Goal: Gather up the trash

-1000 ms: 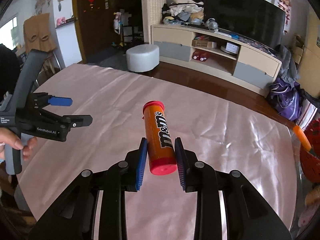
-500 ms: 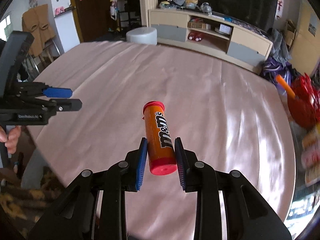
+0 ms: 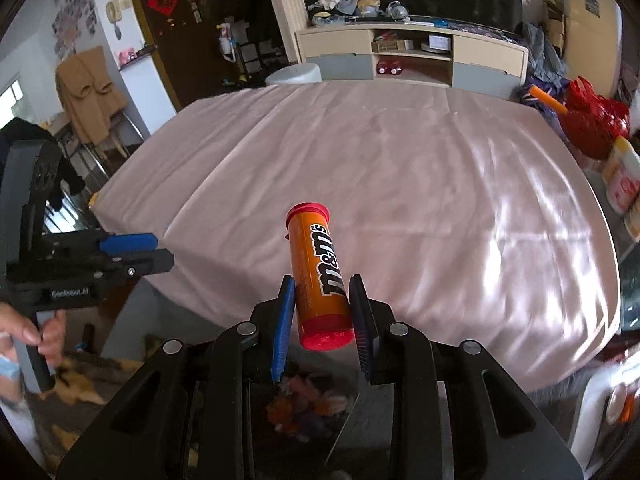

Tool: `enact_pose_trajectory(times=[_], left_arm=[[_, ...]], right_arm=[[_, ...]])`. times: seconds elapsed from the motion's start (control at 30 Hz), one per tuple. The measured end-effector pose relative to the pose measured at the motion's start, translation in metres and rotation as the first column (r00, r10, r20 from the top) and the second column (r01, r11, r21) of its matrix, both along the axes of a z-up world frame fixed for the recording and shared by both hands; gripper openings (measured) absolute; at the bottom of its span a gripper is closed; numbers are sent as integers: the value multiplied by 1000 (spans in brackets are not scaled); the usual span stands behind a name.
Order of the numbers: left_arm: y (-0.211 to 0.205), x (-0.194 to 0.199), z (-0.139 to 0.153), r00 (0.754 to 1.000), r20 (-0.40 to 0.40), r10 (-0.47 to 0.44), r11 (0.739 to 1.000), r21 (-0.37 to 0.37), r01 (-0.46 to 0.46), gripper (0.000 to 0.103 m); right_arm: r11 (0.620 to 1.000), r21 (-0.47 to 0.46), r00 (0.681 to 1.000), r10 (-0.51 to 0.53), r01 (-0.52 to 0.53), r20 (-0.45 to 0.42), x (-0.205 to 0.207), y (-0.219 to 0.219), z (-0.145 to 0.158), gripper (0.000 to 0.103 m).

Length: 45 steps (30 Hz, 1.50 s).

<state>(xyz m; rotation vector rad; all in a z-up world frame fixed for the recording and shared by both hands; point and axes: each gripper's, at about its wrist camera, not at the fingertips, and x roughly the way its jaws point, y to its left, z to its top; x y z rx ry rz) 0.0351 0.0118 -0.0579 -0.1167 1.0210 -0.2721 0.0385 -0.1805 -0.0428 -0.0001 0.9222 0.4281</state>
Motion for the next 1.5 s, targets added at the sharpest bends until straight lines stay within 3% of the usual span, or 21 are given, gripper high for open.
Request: enact_pose_trajectory(times=[0.1,0.43,0.63,0.8,0.87,0.93,1.0,1.2,1.37,1.5], left_arm=[[0,-25,-15,1000,-22,13,999,-33,-14,49],[-10,-78,-65,999,-37,24,1000,7,-24,49],[-17,-90,-70,1000,-1,0,999,44,0,49],[-24,-94,-70,1000,24,-20,996,85,18,50],[-21,-94,-70,1000,27,-11,995,95,8,54],[-20,-93,-70,1000,31,-5,995,100,2,62],[-19,-93,-70,999,34,-3,995,102,0,72],[-19,-95,-65,998,69,-3,993,117,-5,86],[-16,-98,-51,991,135,8,993,116,-24,91],[-15,-103,-31,971,238,21,991,123,-52,95]], right_arm=[[1000,18,999,-20,21,-50,-18,2,-16,29],[998,24,984,-56,61,-170,-69,2,-74,29],[998,-2,970,-60,61,-234,-79,11,-107,29],[997,-43,976,-78,71,-201,-78,19,-112,30],[995,-61,980,-86,76,-181,-78,19,-111,38],[995,-49,982,-92,85,-166,-78,17,-108,58],[995,-44,985,-100,94,-144,-78,14,-105,65],[987,-48,987,-155,153,-34,-82,3,-86,95],[979,-9,977,-201,202,75,-89,-10,-62,99],[971,15,958,-239,240,161,-97,-17,-45,100]])
